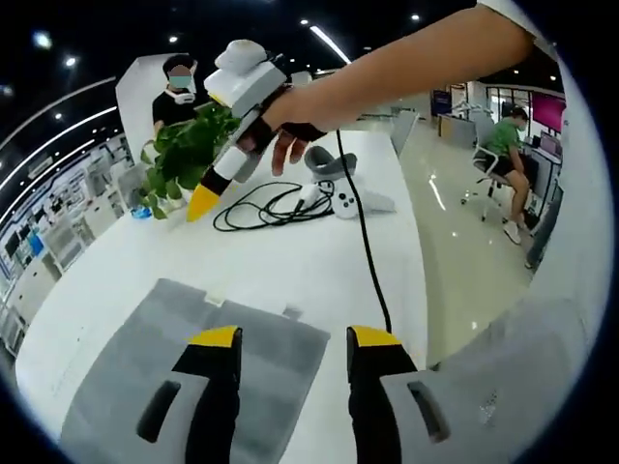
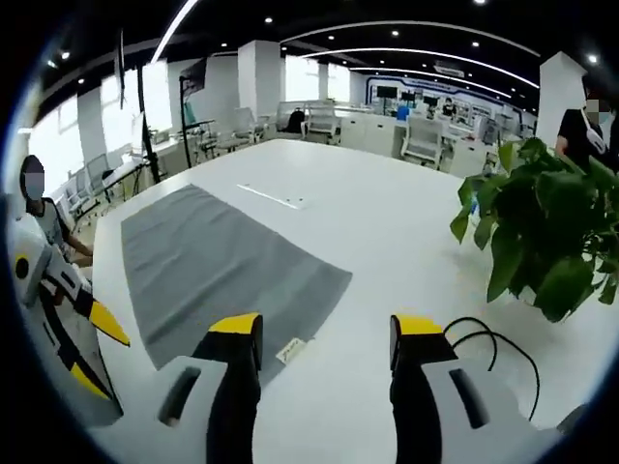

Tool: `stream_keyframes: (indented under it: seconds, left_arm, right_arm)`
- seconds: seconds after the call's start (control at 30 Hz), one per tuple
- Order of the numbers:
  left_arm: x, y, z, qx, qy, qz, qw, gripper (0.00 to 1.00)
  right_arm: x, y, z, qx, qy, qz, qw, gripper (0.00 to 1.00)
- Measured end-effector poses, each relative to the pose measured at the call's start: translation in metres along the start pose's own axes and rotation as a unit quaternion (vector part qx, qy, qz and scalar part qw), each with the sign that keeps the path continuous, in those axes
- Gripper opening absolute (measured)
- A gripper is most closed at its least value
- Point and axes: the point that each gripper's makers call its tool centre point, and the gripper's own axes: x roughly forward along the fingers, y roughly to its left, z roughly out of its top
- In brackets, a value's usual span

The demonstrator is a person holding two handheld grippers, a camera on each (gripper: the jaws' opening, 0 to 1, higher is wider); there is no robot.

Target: Fold the towel on the table until its edges align and the towel forms a compact rectangular stack.

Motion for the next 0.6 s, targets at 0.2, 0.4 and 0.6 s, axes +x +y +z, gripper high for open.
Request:
stream_keyframes:
  seconds: [0.2, 0.4, 0.6]
  left_arm:
    - [0.021, -0.009, -0.013, -0.004, 0.02, -0.029, 0.9994, 0.25]
    - [0.041, -0.019, -0.024, -0.011, 0.035, -0.047, 0.9982, 0.24]
    - [0.059, -0.028, -0.035, -0.013, 0.049, -0.061, 0.9969, 0.23]
  right_arm:
    - [0.022, -0.012, -0.011, -0.001, 0.015, 0.008, 0.9999, 0.42]
    - [0.038, -0.02, -0.021, 0.009, 0.027, 0.019, 0.9994, 0.41]
    - [0.046, -0.013, -0.027, 0.009, 0.032, 0.032, 0.9989, 0.4]
